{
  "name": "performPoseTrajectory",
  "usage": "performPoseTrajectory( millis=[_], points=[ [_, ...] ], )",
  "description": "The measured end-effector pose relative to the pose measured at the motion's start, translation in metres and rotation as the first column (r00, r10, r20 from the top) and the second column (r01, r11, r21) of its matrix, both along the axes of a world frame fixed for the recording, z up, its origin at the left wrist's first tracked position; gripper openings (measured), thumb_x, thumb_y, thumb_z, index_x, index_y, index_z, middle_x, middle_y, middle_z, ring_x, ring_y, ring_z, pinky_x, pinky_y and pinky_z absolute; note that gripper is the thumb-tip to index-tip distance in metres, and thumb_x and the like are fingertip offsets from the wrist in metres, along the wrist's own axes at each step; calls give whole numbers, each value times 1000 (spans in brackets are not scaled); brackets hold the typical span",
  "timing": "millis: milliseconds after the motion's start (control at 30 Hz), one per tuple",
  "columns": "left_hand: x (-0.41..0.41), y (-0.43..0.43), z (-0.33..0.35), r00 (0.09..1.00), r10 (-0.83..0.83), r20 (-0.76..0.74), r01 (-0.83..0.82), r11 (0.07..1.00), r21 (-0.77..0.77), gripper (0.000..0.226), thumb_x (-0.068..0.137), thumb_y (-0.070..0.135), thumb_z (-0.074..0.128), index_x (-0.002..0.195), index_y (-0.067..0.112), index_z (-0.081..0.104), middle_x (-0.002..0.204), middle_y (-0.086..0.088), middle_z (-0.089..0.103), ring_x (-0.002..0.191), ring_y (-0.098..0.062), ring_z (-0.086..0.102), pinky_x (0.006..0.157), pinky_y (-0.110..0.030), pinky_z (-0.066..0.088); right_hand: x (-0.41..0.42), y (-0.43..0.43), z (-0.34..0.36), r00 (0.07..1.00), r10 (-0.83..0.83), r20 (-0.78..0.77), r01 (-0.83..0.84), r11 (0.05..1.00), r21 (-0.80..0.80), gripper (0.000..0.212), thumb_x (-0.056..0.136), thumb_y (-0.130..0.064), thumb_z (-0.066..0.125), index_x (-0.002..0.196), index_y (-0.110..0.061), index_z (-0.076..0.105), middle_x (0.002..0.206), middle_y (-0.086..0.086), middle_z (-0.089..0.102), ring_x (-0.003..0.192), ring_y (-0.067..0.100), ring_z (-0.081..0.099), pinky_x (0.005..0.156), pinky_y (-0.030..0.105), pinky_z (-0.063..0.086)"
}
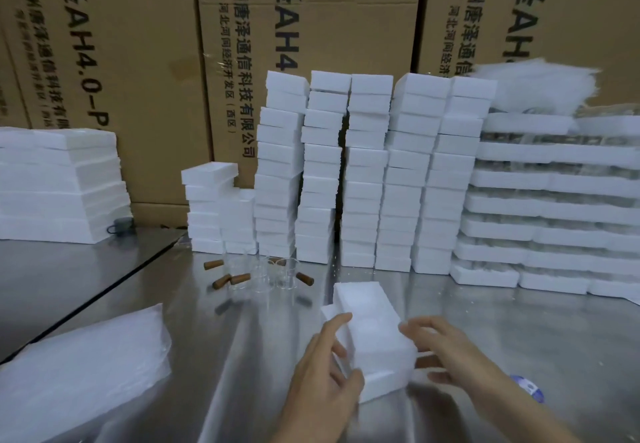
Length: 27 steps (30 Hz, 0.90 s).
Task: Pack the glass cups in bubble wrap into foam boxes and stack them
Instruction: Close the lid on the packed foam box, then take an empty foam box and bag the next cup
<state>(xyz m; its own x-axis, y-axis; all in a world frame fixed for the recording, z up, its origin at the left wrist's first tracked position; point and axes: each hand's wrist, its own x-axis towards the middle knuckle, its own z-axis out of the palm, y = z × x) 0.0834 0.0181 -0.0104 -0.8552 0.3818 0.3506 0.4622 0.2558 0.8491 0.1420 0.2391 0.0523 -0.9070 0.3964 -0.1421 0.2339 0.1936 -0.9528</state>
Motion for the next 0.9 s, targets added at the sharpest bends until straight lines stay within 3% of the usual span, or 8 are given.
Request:
performPoseTrajectory(
  millis=[67,133,267,400,500,633,700,900],
  points=[
    [-9,5,0,998,40,51,-40,999,6,62,94,32,68,135,71,44,111,18,53,84,-5,64,77,-15,53,-2,-6,3,1000,-3,28,2,1000,14,34,84,-45,81,112,-31,68,89,-3,80,77,14,78,73,30,52],
    [-15,10,0,996,43,82,-41,999,-20,51,99,39,66,131,72,45,115,19,49,87,-1,62,78,-11,48,-4,-11,3,999,-7,38,7,1000,8,30,85,-44,80,109,-30,69,85,-6,79,73,11,76,71,30,51],
    [-18,18,1,997,48,62,-42,995,-92,67,92,42,68,139,72,32,123,30,42,88,0,65,77,-10,49,-10,-19,1,999,-24,30,24,999,22,29,82,-47,82,102,-31,70,80,-13,78,70,10,75,72,31,52],
    [-19,18,4,998,34,43,-29,993,-111,70,90,40,67,131,80,27,125,42,35,89,4,64,74,-5,46,-10,-10,1,998,-56,34,58,995,-85,26,85,-35,81,107,-22,71,96,1,79,86,22,76,74,34,53],
    [-21,18,4,998,19,57,-12,992,-124,64,93,36,67,139,66,35,128,35,39,91,6,62,76,-3,44,-4,9,6,993,-120,19,122,980,-159,23,90,-28,77,110,-18,70,108,12,76,93,28,77,80,38,55],
    [-22,18,5,997,-20,71,31,989,-148,60,91,34,65,143,53,44,131,32,43,91,6,60,79,-1,40,7,44,7,964,-267,-4,266,962,-62,19,93,-28,74,108,-17,69,111,11,70,95,32,74,84,42,55],
    [-22,19,6,996,-41,74,52,987,-153,58,91,34,65,142,52,45,129,33,42,91,6,59,80,0,40,14,57,1,953,-304,10,303,953,13,18,94,-28,72,107,-15,68,105,10,70,91,33,73,79,40,51],
    [-22,24,2,995,-64,72,74,986,-147,51,94,38,65,140,53,47,126,39,41,96,7,57,84,-5,44,20,66,-14,956,-188,226,103,934,341,29,90,-41,77,96,-13,69,77,5,66,63,20,63,62,29,41]
  ],
)
